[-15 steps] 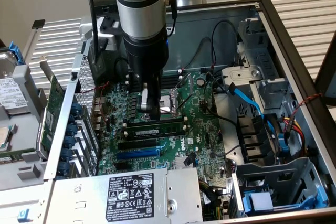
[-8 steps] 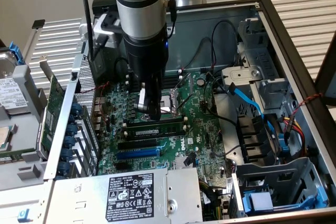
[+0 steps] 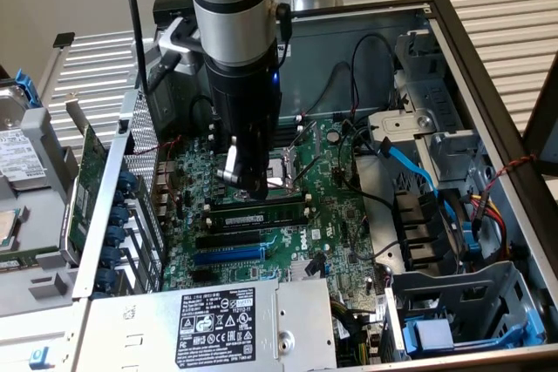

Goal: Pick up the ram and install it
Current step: 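Press down the ram until it locks into place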

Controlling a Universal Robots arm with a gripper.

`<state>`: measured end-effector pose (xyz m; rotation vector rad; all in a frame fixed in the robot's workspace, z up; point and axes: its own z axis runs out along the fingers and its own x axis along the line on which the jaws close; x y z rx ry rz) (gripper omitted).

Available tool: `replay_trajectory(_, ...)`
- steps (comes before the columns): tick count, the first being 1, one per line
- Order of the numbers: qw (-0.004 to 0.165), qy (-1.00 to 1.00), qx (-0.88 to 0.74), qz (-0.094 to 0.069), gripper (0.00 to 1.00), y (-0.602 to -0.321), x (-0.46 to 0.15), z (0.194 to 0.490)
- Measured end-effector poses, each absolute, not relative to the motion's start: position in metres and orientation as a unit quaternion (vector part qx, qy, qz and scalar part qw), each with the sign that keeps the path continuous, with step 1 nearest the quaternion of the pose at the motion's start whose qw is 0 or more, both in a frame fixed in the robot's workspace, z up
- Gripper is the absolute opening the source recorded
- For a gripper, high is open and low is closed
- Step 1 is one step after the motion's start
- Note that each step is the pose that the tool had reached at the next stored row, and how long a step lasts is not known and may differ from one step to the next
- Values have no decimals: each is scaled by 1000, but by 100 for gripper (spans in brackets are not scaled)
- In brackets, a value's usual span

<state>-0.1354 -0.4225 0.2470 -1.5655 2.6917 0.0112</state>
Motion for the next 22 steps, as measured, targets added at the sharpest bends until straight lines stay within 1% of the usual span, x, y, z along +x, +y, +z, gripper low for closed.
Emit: replay_trajectory(22, 13, 925, -379, 0, 10, -423, -135, 248)
